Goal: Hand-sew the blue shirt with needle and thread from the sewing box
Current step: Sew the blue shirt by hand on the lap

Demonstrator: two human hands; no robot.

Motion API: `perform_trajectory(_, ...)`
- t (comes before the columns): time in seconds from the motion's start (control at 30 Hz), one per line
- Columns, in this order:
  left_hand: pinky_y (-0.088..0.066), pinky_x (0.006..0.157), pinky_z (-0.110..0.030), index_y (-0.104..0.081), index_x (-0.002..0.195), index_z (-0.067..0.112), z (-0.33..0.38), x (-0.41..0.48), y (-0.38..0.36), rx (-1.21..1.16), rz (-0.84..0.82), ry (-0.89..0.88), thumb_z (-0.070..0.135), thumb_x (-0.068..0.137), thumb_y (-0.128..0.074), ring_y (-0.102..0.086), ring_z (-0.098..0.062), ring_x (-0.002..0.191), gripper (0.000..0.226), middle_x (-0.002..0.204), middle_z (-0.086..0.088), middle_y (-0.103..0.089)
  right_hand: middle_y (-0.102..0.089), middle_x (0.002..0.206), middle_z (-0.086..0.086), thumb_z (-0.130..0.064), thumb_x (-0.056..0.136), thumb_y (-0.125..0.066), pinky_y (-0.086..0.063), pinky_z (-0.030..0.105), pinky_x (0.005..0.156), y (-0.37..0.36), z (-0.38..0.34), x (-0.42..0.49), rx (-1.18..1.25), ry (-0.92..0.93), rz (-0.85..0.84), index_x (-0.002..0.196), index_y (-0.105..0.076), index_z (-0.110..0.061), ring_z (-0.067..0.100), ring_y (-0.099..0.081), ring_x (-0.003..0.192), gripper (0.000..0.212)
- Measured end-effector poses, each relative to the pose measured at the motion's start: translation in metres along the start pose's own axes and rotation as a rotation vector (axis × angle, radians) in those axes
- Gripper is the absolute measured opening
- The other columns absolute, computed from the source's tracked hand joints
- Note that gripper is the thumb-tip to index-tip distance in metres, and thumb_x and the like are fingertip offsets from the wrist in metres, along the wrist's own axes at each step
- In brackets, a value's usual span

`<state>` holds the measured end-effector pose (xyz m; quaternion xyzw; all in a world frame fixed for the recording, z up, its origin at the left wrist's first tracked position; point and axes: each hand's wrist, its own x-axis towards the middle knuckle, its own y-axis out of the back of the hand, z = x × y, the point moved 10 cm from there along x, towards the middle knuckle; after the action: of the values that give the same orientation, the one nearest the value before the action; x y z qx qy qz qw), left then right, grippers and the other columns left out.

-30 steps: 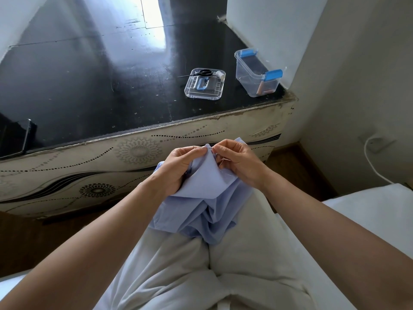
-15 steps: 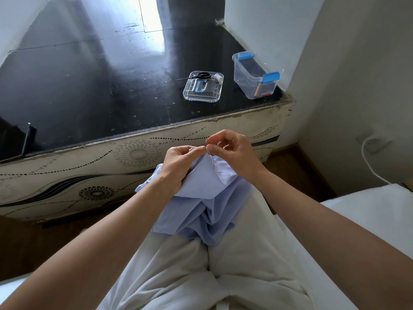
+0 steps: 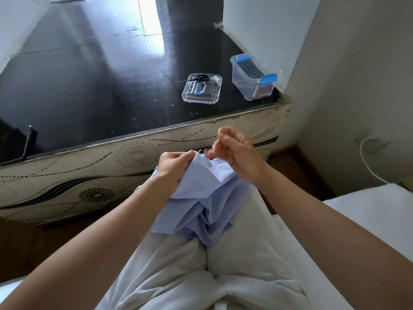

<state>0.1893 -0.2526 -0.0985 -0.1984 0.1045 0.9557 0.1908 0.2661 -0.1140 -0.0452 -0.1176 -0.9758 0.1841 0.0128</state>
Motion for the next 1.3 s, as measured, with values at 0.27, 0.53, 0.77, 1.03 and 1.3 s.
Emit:
perform_trajectory(0.27, -0.049, 0.069, -0.032, -0.071, 0.072, 0.011, 0.007, -0.004, 0.003, -0.141, 0.031, -0.018, 0.020, 0.087, -0.072, -0.055, -0.022, 0.071, 0.018, 0.076, -0.011, -0.064, -0.041, 0.063, -0.001, -0.016, 0.096, -0.056, -0.059, 0.029, 0.065, -0.054, 0.030, -0.082, 0.180, -0.687, -0.858, 0.100, -0.055, -0.009, 0.009, -0.048, 0.054, 0.008)
perform_trajectory(0.53, -0.050, 0.065, -0.029, -0.073, 0.074, 0.018, 0.017, -0.018, -0.003, -0.109, -0.034, -0.040, 0.024, 0.088, -0.070, -0.057, -0.019, 0.067, 0.016, 0.073, -0.007, -0.064, -0.043, 0.058, -0.004, -0.021, 0.089, -0.069, -0.030, 0.021, 0.047, 0.025, 0.026, -0.011, -0.342, -0.261, 0.139, 0.092, -0.062, -0.011, 0.006, -0.034, 0.048, 0.012)
perform_trajectory(0.77, -0.035, 0.042, -0.016, -0.067, 0.068, 0.017, 0.016, -0.019, -0.004, -0.089, -0.113, -0.047, 0.023, 0.091, -0.066, -0.041, -0.013, 0.052, 0.023, 0.059, -0.002, -0.048, -0.055, 0.075, -0.006, -0.014, 0.098, -0.053, -0.043, 0.016, 0.058, 0.019, 0.012, -0.001, -0.534, -0.088, 0.256, 0.100, -0.060, -0.012, 0.005, -0.051, 0.066, 0.007)
perform_trajectory(1.03, -0.045, 0.065, -0.028, -0.072, 0.083, 0.013, 0.019, -0.020, -0.003, -0.039, -0.201, -0.131, 0.015, 0.090, -0.067, -0.055, -0.019, 0.076, 0.009, 0.081, -0.009, -0.064, -0.072, 0.081, 0.006, -0.013, 0.094, -0.064, -0.042, 0.021, 0.047, 0.012, 0.007, -0.001, -0.427, -0.035, 0.151, 0.107, -0.056, 0.000, 0.006, -0.050, 0.052, 0.020)
perform_trajectory(1.3, -0.047, 0.064, -0.026, -0.074, 0.081, 0.015, 0.024, -0.021, -0.006, 0.069, -0.236, -0.225, 0.010, 0.088, -0.068, -0.059, -0.012, 0.072, 0.010, 0.077, -0.005, -0.067, -0.065, 0.094, 0.002, -0.017, 0.093, -0.064, -0.036, 0.023, 0.054, 0.005, 0.026, 0.001, -0.282, -0.220, -0.073, 0.078, -0.061, -0.011, 0.008, -0.047, 0.054, 0.016)
